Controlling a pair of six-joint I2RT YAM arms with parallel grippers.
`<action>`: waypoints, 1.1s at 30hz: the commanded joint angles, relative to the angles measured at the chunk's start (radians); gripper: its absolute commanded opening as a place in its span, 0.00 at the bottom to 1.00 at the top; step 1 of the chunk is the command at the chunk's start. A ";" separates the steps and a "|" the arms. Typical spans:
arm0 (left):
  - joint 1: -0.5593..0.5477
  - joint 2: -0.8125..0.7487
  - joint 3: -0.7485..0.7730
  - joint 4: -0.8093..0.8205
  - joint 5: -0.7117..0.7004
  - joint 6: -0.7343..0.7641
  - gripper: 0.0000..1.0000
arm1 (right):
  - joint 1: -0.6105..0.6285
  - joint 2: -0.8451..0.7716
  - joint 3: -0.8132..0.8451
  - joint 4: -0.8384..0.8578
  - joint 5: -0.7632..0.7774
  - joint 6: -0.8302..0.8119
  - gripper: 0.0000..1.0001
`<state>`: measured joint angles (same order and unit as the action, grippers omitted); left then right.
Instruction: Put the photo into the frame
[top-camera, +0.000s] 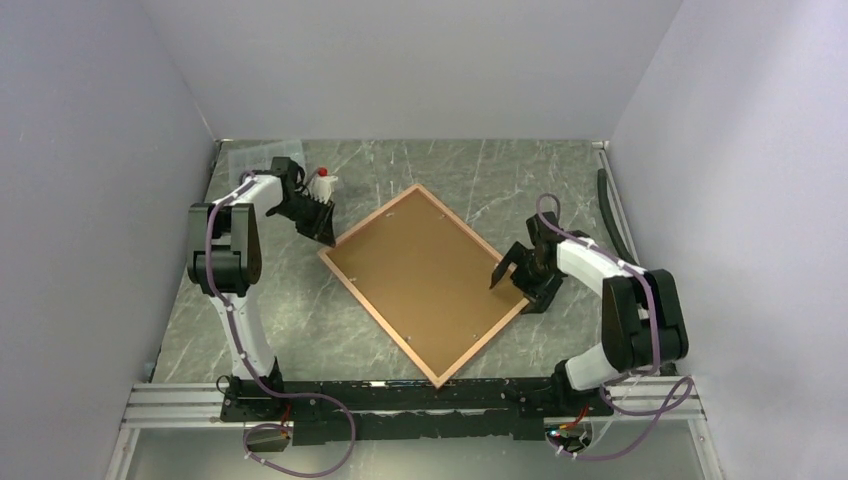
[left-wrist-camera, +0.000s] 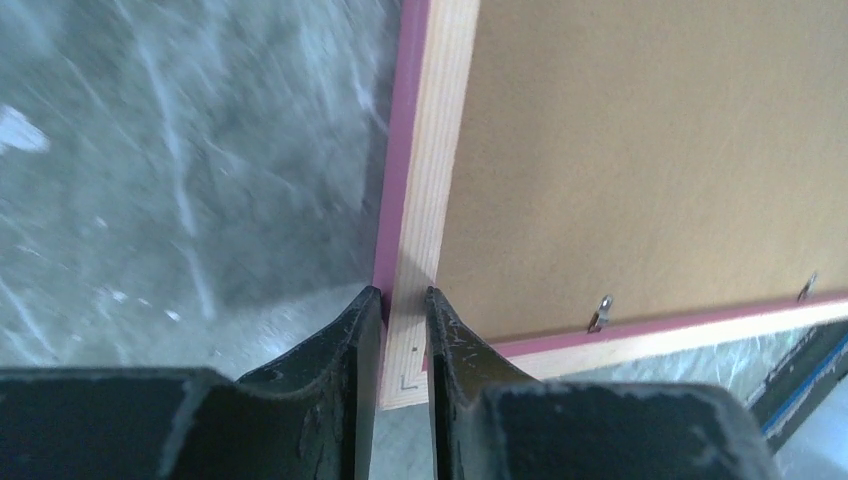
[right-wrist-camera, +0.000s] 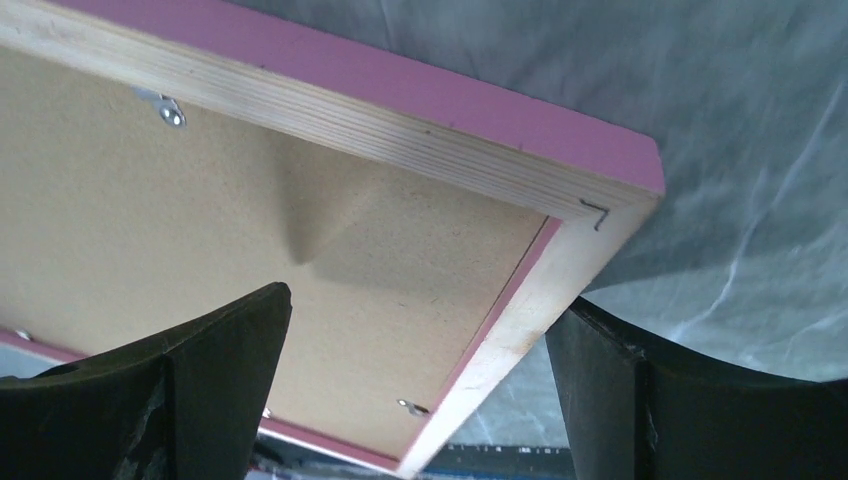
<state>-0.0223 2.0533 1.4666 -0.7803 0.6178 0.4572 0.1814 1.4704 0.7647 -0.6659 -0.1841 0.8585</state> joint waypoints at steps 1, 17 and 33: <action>-0.032 -0.040 -0.111 -0.256 0.074 0.092 0.25 | -0.018 0.080 0.117 0.197 -0.004 -0.028 1.00; -0.032 -0.146 -0.174 -0.452 0.078 0.230 0.37 | -0.022 0.268 0.423 0.105 0.175 -0.116 1.00; 0.045 0.091 0.123 -0.201 0.195 -0.149 0.39 | 0.125 0.215 0.528 0.140 0.164 -0.092 0.95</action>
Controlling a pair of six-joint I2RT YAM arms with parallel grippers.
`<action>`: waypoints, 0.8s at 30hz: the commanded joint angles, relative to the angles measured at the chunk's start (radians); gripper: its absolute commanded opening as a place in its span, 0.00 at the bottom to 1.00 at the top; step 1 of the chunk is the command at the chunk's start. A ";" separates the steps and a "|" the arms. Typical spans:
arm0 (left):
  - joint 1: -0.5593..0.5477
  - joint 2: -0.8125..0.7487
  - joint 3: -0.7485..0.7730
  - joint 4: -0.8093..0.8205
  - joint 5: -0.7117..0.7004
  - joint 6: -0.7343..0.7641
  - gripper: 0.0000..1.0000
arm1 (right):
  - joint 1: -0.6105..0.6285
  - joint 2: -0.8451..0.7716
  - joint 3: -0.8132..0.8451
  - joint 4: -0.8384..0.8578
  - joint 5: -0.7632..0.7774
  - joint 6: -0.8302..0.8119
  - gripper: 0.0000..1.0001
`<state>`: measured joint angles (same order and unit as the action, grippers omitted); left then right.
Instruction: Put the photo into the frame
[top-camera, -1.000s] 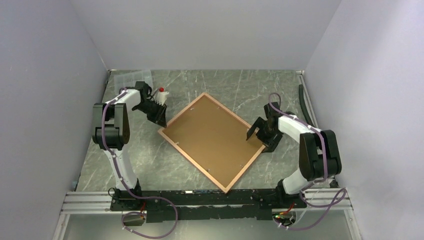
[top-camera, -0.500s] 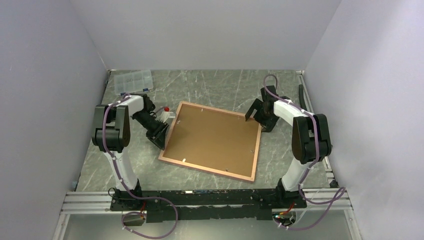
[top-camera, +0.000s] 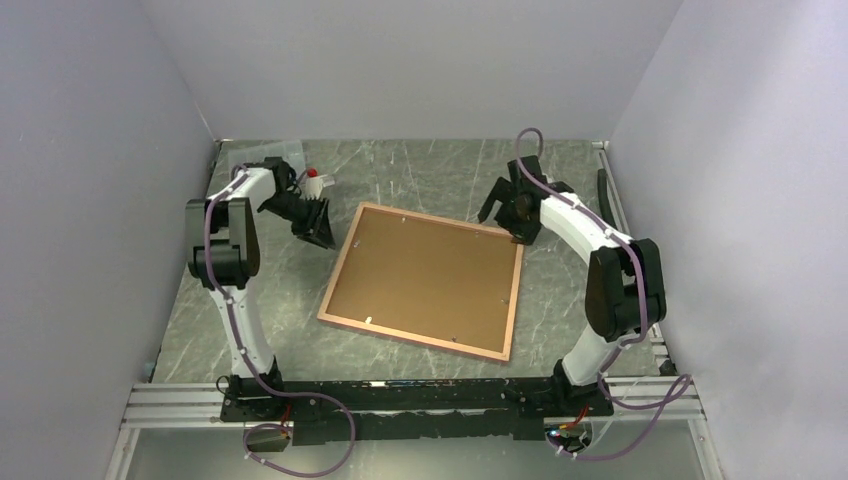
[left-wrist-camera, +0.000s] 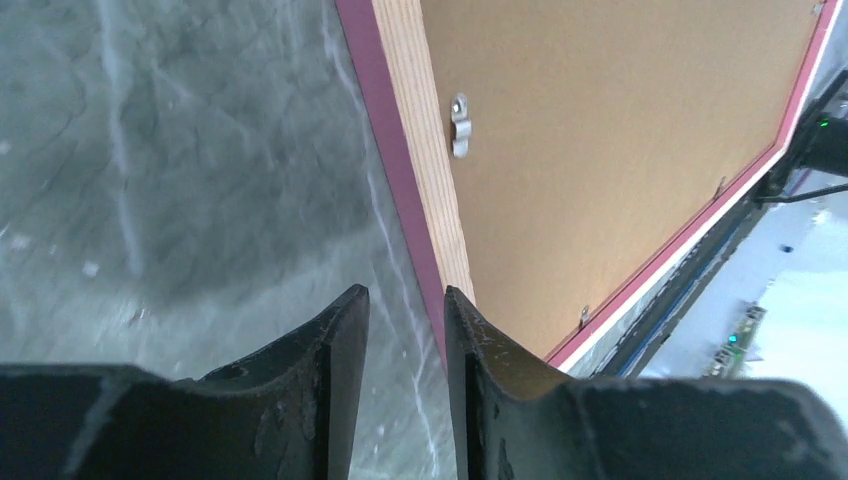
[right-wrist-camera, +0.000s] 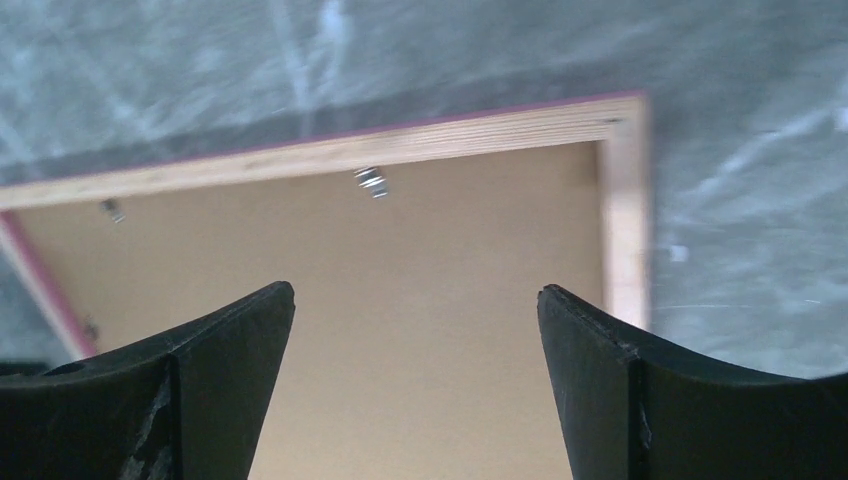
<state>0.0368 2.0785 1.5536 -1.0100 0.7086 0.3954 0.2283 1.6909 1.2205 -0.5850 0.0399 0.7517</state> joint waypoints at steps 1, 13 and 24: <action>-0.016 0.073 0.036 0.027 0.120 -0.088 0.38 | 0.108 0.012 0.089 0.078 -0.085 0.022 0.94; -0.030 0.048 -0.092 0.115 0.093 -0.099 0.23 | 0.389 0.396 0.448 0.221 -0.276 0.111 0.70; -0.030 0.032 -0.201 0.185 0.078 -0.125 0.16 | 0.468 0.589 0.597 0.289 -0.342 0.146 0.51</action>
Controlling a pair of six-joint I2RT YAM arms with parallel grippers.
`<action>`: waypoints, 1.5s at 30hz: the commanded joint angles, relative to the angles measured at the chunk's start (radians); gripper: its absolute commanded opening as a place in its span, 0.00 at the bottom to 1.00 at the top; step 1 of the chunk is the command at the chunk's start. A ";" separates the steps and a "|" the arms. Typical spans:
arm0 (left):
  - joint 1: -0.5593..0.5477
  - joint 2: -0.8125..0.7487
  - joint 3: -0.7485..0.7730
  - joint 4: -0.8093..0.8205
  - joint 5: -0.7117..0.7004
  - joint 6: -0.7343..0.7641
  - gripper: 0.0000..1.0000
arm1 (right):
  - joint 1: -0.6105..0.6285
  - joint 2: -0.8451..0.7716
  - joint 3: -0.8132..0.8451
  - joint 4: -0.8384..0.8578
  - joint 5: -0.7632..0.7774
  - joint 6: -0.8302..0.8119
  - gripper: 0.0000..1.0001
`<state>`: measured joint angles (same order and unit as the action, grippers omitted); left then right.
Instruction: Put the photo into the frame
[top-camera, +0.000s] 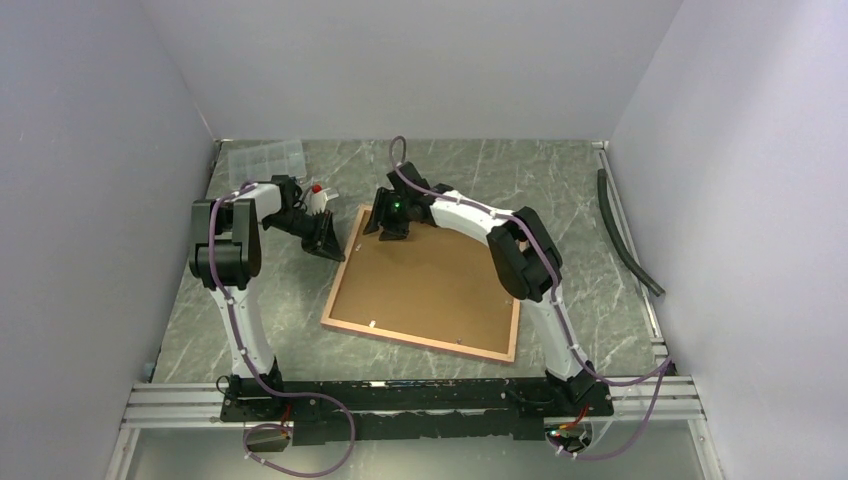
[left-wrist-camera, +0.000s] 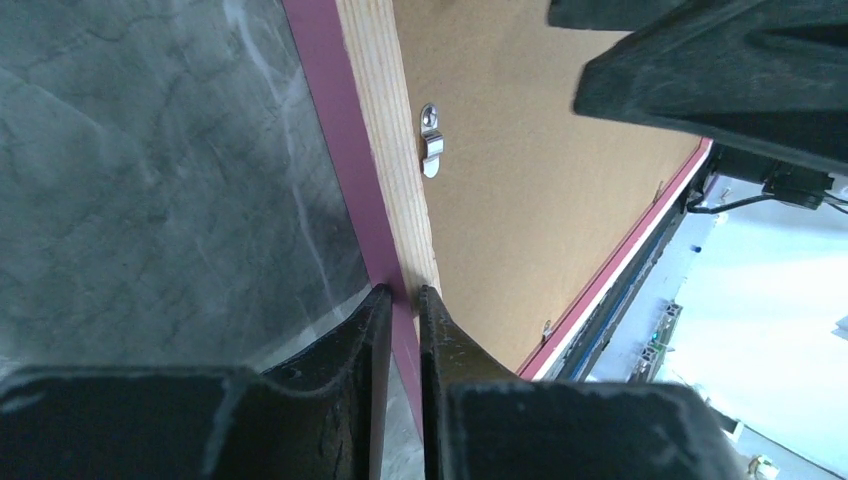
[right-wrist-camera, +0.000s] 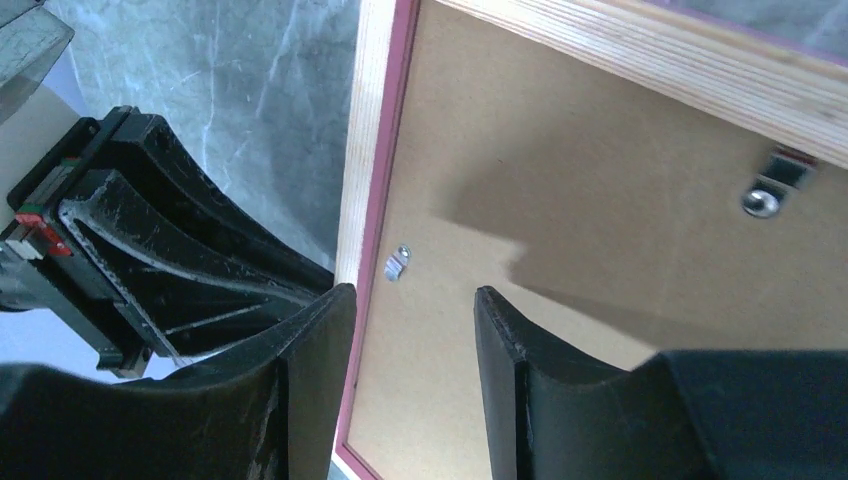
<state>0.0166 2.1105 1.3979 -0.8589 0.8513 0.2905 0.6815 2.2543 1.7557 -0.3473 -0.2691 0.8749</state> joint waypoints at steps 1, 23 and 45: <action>-0.010 -0.002 -0.049 0.040 -0.068 -0.023 0.16 | 0.019 0.031 0.064 0.055 -0.036 0.026 0.51; -0.010 -0.004 -0.059 0.080 -0.087 -0.059 0.13 | 0.063 0.119 0.082 0.105 -0.067 0.067 0.50; -0.010 -0.005 -0.052 0.083 -0.104 -0.055 0.12 | 0.070 0.181 0.121 0.157 -0.165 0.116 0.47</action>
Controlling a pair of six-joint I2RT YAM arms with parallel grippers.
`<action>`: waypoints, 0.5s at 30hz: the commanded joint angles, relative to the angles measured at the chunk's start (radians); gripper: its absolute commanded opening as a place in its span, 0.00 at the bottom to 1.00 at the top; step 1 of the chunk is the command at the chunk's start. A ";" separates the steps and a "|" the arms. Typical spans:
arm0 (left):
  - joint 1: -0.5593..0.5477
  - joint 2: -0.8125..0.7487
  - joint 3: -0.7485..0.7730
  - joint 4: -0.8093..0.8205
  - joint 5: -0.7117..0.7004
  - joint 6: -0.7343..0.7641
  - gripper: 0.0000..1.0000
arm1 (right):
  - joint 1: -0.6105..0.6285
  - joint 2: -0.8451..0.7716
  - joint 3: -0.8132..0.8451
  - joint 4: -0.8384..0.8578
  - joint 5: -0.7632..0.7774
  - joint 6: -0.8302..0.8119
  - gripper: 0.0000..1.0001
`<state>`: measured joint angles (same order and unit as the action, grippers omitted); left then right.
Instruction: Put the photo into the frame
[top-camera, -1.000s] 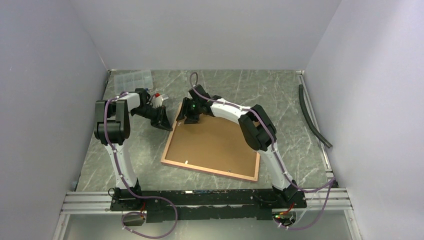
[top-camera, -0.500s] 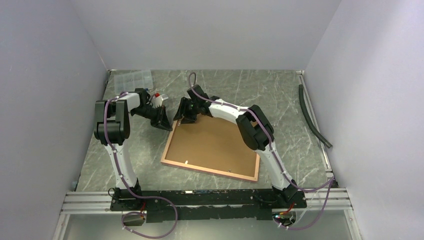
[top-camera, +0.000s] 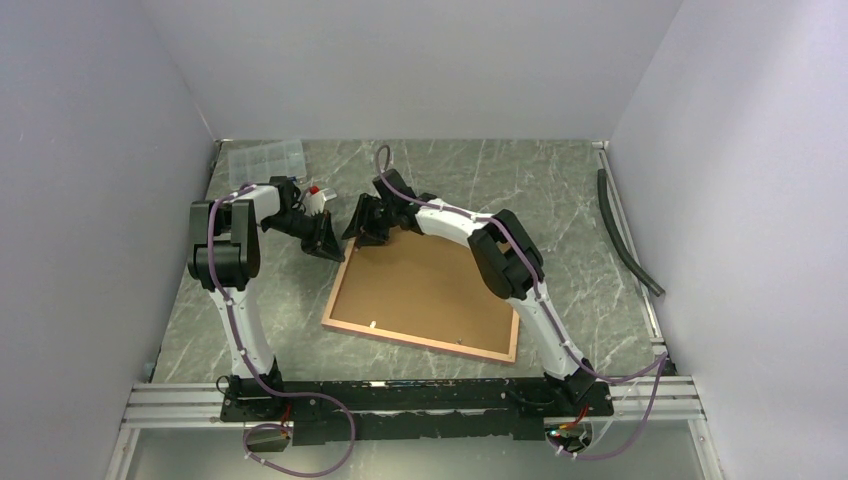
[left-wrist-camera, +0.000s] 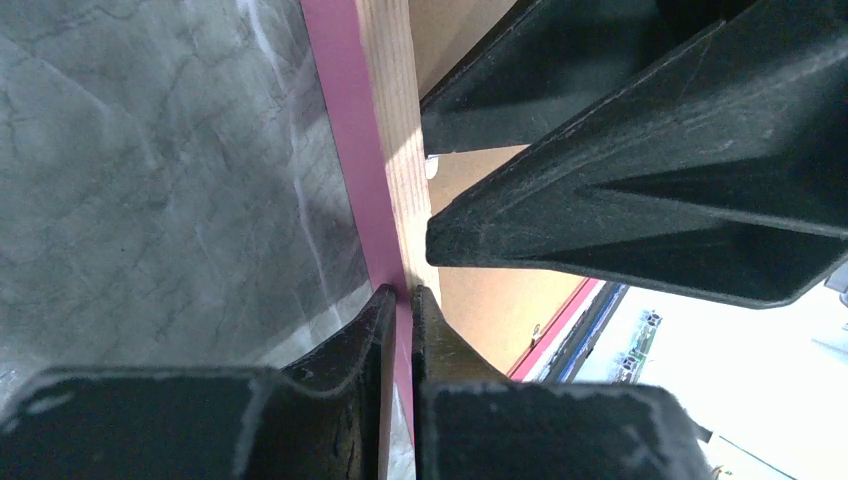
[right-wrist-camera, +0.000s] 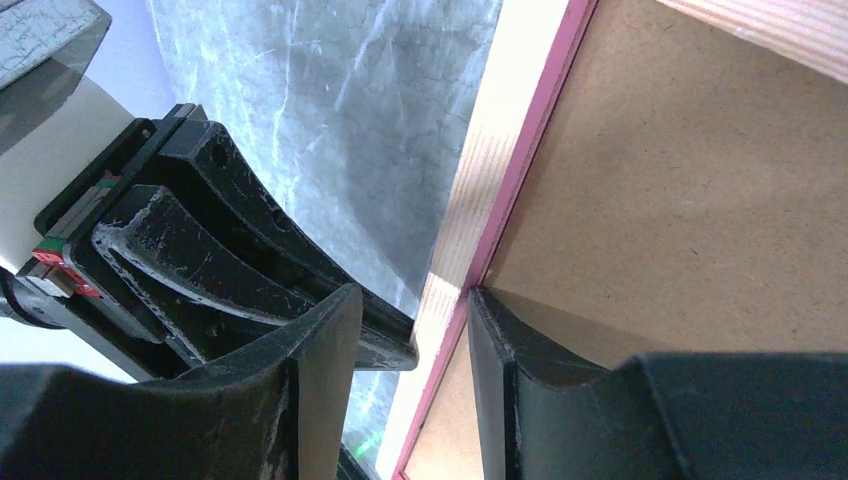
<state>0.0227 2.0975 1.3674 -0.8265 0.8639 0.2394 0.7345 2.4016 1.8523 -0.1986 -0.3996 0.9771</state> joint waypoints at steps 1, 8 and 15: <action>-0.016 0.008 -0.020 0.051 -0.115 -0.003 0.12 | 0.017 0.035 0.023 0.008 -0.039 0.016 0.47; -0.016 0.001 -0.022 0.046 -0.123 0.003 0.12 | -0.010 -0.035 -0.019 0.039 -0.052 -0.017 0.49; -0.016 0.002 -0.026 0.049 -0.128 0.008 0.12 | -0.041 -0.123 -0.041 0.017 -0.057 -0.087 0.54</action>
<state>0.0227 2.0941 1.3674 -0.8268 0.8589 0.2401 0.7086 2.3779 1.8175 -0.1658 -0.4484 0.9470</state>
